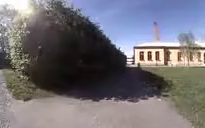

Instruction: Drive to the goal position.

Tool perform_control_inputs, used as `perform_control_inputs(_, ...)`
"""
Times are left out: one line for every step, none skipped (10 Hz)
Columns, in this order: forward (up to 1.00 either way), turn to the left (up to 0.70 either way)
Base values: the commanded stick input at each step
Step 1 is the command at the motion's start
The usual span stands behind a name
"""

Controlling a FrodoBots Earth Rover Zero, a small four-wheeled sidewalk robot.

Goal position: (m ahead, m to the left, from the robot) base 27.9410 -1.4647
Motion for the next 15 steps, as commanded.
perform_control_inputs(0.70, -0.35)
perform_control_inputs(0.70, -0.35)
perform_control_inputs(0.70, -0.35)
perform_control_inputs(0.70, -0.35)
perform_control_inputs(0.70, -0.34)
perform_control_inputs(0.70, 0.00)
perform_control_inputs(0.70, 0.00)
perform_control_inputs(0.70, 0.00)
perform_control_inputs(0.70, 0.00)
perform_control_inputs(0.70, 0.00)
perform_control_inputs(0.70, 0.00)
perform_control_inputs(0.70, 0.00)
perform_control_inputs(0.70, 0.00)
perform_control_inputs(0.70, 0.00)
perform_control_inputs(0.70, 0.01)
